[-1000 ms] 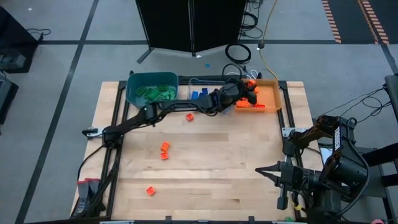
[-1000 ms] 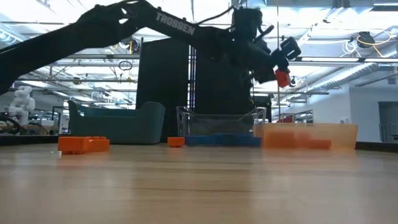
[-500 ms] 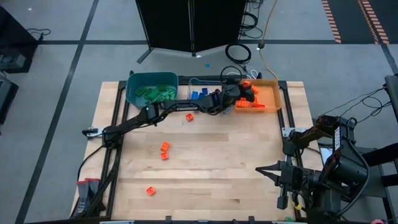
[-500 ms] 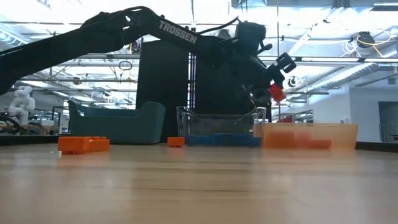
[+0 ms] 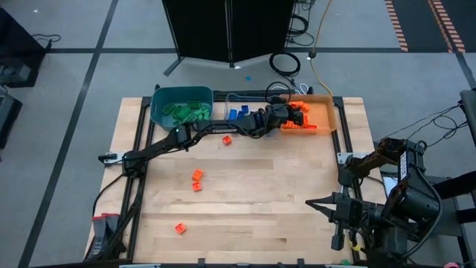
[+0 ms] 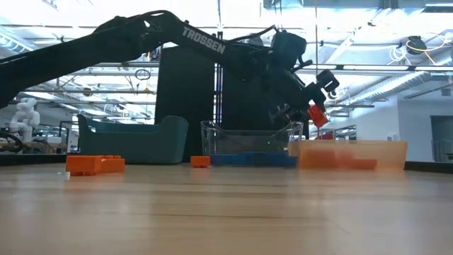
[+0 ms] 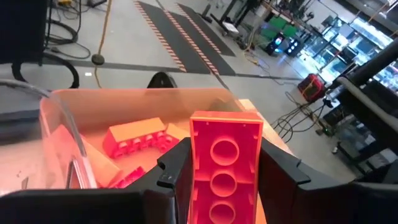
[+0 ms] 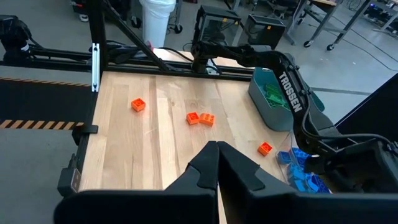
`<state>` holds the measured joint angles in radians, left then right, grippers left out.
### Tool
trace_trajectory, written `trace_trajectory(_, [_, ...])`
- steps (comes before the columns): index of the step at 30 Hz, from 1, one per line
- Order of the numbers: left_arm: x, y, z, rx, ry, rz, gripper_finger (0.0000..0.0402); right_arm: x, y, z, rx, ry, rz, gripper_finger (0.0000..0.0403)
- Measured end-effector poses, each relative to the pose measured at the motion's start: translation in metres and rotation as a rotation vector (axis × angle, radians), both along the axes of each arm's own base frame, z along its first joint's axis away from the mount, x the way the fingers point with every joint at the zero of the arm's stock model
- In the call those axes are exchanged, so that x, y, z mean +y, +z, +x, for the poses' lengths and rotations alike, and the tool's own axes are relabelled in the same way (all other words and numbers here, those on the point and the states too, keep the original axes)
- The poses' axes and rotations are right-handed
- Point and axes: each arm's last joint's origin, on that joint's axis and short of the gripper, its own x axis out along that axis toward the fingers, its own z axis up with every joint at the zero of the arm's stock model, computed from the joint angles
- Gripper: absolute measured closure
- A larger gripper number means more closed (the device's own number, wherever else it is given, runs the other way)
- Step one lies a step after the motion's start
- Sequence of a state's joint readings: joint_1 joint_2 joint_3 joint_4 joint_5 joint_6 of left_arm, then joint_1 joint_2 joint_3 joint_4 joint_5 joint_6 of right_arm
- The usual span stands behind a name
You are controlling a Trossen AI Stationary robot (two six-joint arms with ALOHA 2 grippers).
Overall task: Sort blocks
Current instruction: Put the orange game piece into the orange transparent bin
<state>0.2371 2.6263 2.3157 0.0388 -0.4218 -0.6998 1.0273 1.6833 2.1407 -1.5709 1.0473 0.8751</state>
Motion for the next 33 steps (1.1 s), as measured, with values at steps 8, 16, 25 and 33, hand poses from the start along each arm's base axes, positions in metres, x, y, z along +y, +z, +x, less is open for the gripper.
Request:
trace_trajectory(8, [0.007, 0.0, -0.002, 0.0, 0.011, 0.005, 0.0254, 0.0, 0.0, 0.0, 0.001, 0.0, 0.001, 0.0403])
trace_trajectory(16, [0.013, 0.002, -0.003, -0.016, 0.023, 0.004, 0.0175, 0.0, 0.0, 0.0, 0.002, 0.002, -0.003, 0.0403])
trace_trajectory(25, [0.005, 0.028, 0.004, -0.174, -0.229, 0.042, 0.017, 0.0, 0.0, 0.0, 0.001, 0.002, -0.002, 0.0403])
trace_trajectory(33, [-0.055, 0.159, -0.041, 0.065, -0.628, 0.428, 0.0169, 0.0, 0.0, 0.0, 0.002, 0.002, -0.003, 0.0403])
